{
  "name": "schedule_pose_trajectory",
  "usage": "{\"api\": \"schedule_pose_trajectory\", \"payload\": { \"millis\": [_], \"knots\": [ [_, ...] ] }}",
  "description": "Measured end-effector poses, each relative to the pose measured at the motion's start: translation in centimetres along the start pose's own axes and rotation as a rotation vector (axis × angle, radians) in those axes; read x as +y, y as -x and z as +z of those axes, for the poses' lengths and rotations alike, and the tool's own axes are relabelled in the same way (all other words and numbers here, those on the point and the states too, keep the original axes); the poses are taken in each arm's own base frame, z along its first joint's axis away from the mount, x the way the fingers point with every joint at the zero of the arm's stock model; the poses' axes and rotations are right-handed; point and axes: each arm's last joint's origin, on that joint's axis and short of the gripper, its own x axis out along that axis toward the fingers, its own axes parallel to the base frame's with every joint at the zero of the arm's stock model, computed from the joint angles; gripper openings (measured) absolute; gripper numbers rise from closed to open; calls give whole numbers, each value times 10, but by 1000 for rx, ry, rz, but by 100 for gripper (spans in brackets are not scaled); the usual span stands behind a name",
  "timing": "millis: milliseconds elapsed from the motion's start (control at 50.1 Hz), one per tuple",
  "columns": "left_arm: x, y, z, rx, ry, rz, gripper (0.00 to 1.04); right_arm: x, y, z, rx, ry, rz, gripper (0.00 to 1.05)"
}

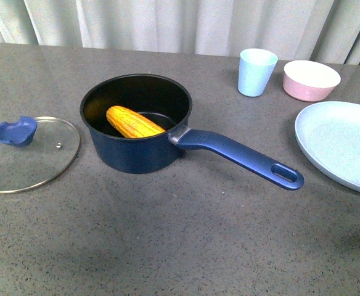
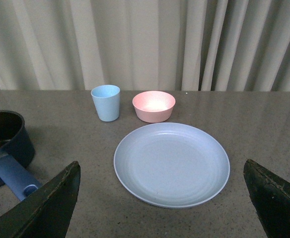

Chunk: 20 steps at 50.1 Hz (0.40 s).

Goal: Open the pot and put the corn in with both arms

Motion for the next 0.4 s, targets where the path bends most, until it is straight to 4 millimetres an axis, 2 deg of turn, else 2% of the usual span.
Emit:
{"api": "schedule_pose_trajectory", "payload": {
  "millis": [399],
  "knots": [
    [0, 0, 0, 0, 0, 0, 96, 0, 0, 0, 0, 0, 0, 96]
  ]
}}
